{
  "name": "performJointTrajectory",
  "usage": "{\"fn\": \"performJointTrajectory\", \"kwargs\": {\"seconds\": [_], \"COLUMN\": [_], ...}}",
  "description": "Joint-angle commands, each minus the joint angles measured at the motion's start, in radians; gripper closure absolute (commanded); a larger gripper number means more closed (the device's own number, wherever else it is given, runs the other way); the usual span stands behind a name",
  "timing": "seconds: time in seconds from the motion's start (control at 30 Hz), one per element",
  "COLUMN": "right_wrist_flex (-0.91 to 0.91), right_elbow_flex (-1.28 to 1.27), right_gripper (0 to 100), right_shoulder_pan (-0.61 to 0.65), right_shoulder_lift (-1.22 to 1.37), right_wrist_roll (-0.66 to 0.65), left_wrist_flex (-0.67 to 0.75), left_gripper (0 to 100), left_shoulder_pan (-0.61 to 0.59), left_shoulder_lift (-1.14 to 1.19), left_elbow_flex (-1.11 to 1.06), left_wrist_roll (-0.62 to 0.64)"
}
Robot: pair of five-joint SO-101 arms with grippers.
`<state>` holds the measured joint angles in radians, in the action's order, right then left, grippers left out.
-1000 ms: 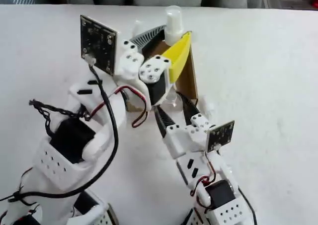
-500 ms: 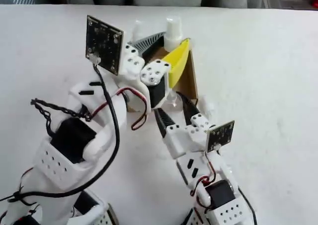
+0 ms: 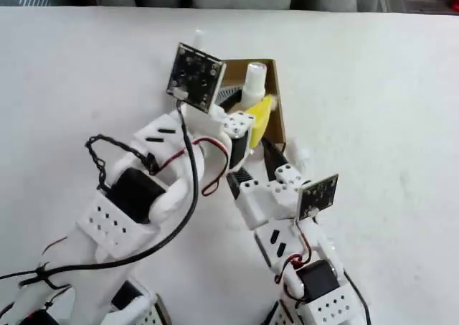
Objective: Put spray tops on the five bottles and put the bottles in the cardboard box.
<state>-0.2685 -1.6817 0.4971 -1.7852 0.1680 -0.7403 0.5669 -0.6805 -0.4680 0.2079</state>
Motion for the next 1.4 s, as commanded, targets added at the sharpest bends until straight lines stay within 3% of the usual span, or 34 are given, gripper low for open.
{"fn": "performJointTrajectory", "kwargs": {"seconds": [0.0, 0.37, 0.67, 0.83, 0.93, 1.13, 1.37], "right_wrist_flex": [-0.002, -0.002, -0.002, -0.002, -0.002, -0.002, -0.002], "right_elbow_flex": [-0.008, -0.008, -0.008, -0.008, -0.008, -0.008, -0.008], "right_gripper": [98.3, 98.3, 98.3, 98.3, 98.3, 98.3, 98.3], "right_shoulder_pan": [-0.005, -0.005, -0.005, -0.007, -0.007, -0.007, -0.007], "right_shoulder_lift": [-0.008, -0.008, -0.008, -0.008, -0.008, -0.008, -0.005], "right_wrist_roll": [0.009, 0.009, 0.009, 0.009, 0.009, 0.009, 0.009], "left_wrist_flex": [0.035, 0.043, 0.318, 0.374, 0.367, 0.367, 0.367], "left_gripper": [98, 98, 98, 97, 92, 71, 71], "left_shoulder_pan": [-0.008, -0.004, -0.004, -0.004, -0.004, -0.004, -0.005], "left_shoulder_lift": [-0.038, -0.143, -0.298, -0.348, -0.366, -0.437, -0.533], "left_elbow_flex": [-0.035, -0.183, -0.489, -0.555, -0.578, -0.646, -0.654], "left_wrist_roll": [0.012, 0.014, 0.011, 0.009, 0.009, 0.009, 0.009]}}
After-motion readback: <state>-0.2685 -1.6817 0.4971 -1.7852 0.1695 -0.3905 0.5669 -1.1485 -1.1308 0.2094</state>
